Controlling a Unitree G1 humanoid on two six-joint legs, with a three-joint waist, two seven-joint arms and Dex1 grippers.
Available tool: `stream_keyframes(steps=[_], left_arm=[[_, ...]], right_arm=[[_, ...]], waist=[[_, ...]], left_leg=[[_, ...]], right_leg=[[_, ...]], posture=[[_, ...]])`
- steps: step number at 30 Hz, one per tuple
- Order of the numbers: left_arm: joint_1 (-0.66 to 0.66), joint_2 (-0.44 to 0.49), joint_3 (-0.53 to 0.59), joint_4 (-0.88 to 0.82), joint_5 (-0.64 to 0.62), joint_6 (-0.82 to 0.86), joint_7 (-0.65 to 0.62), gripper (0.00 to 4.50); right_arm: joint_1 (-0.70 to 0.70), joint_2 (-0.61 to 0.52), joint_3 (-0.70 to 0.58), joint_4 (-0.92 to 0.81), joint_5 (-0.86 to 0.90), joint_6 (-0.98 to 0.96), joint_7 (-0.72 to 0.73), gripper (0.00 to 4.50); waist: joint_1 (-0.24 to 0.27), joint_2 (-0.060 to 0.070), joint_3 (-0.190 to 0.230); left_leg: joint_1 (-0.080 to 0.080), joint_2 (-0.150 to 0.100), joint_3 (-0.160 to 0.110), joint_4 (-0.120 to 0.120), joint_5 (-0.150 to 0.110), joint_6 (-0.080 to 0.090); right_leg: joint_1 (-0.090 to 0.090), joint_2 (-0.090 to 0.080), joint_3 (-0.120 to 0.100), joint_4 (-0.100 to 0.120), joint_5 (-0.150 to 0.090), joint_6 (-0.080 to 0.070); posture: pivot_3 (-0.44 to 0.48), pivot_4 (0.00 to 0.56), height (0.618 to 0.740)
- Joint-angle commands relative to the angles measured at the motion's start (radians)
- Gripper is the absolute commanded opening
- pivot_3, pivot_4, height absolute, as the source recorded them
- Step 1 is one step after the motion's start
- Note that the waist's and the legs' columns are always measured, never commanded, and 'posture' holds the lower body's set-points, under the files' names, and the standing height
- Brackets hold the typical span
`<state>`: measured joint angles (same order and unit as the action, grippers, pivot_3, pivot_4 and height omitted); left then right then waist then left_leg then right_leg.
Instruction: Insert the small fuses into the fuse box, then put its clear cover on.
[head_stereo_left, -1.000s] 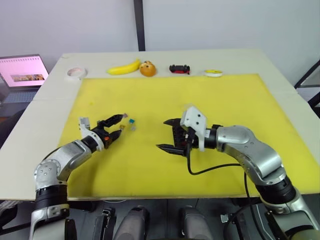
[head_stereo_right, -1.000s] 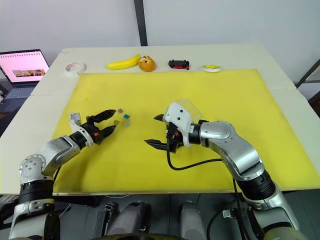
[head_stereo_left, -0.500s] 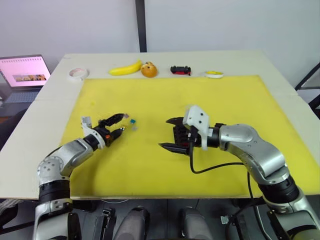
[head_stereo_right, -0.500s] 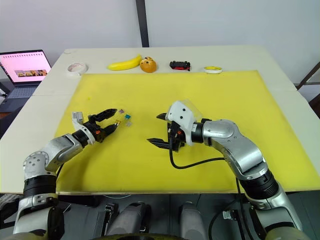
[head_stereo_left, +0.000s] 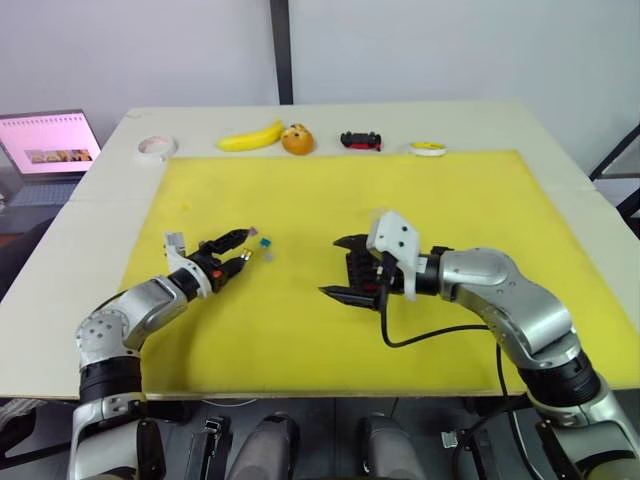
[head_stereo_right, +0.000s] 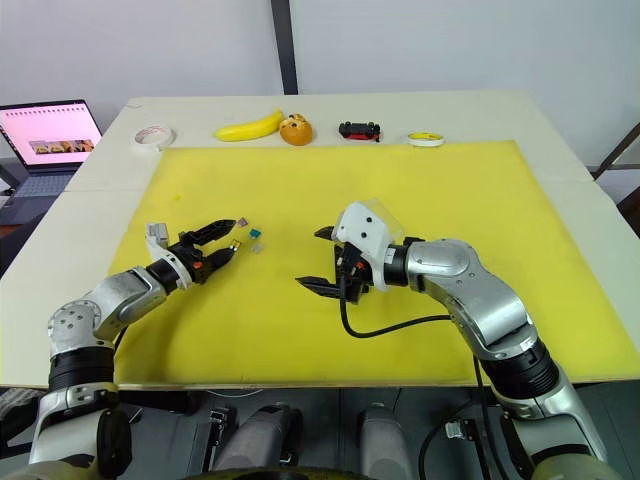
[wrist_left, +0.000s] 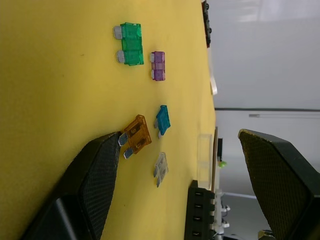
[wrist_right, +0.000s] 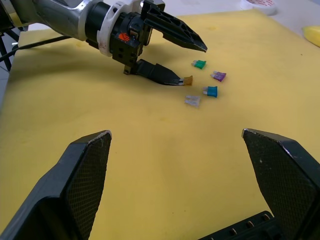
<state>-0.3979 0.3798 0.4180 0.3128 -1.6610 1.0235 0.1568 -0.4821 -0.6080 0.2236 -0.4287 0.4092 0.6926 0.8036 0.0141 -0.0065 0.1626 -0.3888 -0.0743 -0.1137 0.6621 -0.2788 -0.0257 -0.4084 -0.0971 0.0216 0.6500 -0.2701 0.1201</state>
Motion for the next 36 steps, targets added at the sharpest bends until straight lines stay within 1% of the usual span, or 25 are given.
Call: stream_keyframes(steps=[1, 8, 9, 11, 14, 25, 35, 36], left_arm=[[-0.002, -0.004, 0.014, 0.036, 0.052, -0.009, 0.016, 3.96], [0.000, -0.011, 0.023, 0.029, 0.057, 0.001, 0.021, 3.96], [0.001, -0.014, 0.025, 0.026, 0.056, 0.001, 0.021, 3.69], [0.001, -0.020, 0.028, 0.022, 0.057, 0.002, 0.025, 3.02], [0.000, -0.024, 0.032, 0.019, 0.064, 0.013, 0.033, 1.46], [0.005, -0.026, 0.050, 0.033, 0.091, 0.025, 0.023, 1.46], [0.022, -0.026, 0.052, 0.059, 0.149, 0.026, -0.018, 1.46], [0.023, -0.028, 0.051, 0.059, 0.155, 0.025, -0.022, 1.20]], right_arm=[[-0.005, -0.004, -0.032, -0.038, 0.011, 0.002, -0.002, 4.50], [0.011, -0.002, -0.043, -0.035, 0.023, 0.014, -0.004, 4.50], [0.011, -0.001, -0.045, -0.038, 0.025, 0.017, -0.005, 4.50], [0.009, 0.000, -0.047, -0.040, 0.028, 0.021, -0.006, 4.50], [0.009, -0.002, -0.050, -0.039, 0.030, 0.022, -0.005, 4.50], [0.009, -0.007, -0.049, -0.041, 0.025, 0.029, 0.004, 4.50], [0.013, -0.021, -0.051, -0.046, 0.020, 0.026, 0.019, 4.50], [0.012, -0.024, -0.052, -0.043, 0.019, 0.024, 0.023, 4.50]], waist=[[0.000, 0.000, 0.000], [-0.001, 0.000, 0.000], [0.000, 0.000, 0.000], [-0.001, 0.000, 0.000], [-0.002, 0.000, 0.000], [-0.003, 0.000, 0.000], [-0.004, 0.000, 0.000], [-0.004, 0.000, 0.000]], left_leg=[[0.000, 0.000, 0.000, 0.000, 0.000, 0.000], [0.000, 0.000, 0.000, 0.000, 0.000, 0.000], [0.000, 0.000, 0.000, 0.000, 0.000, 0.000], [0.000, 0.000, 0.000, 0.000, 0.000, 0.000], [0.000, 0.000, 0.000, -0.001, 0.000, 0.000], [0.000, 0.000, 0.000, -0.002, 0.000, 0.000], [0.000, 0.000, 0.000, -0.003, 0.000, 0.000], [0.000, 0.000, 0.000, -0.003, 0.000, 0.000]], right_leg=[[0.000, 0.000, 0.000, 0.000, 0.000, 0.000], [0.000, 0.000, 0.000, 0.000, 0.000, 0.000], [0.000, 0.000, 0.000, 0.000, 0.000, 0.000], [0.000, 0.000, 0.000, -0.001, 0.000, 0.000], [0.000, 0.000, 0.000, -0.001, 0.000, 0.000], [-0.001, 0.000, 0.000, -0.002, 0.000, 0.000], [-0.001, 0.000, 0.000, -0.002, 0.000, 0.000], [-0.001, 0.000, 0.000, -0.002, 0.000, 0.000]], posture=[[0.000, 0.150, 0.740], [0.000, 0.150, 0.740], [0.000, 0.150, 0.740], [0.000, 0.150, 0.740], [0.000, 0.150, 0.740], [0.000, 0.150, 0.740], [0.000, 0.150, 0.740], [0.000, 0.150, 0.740]])
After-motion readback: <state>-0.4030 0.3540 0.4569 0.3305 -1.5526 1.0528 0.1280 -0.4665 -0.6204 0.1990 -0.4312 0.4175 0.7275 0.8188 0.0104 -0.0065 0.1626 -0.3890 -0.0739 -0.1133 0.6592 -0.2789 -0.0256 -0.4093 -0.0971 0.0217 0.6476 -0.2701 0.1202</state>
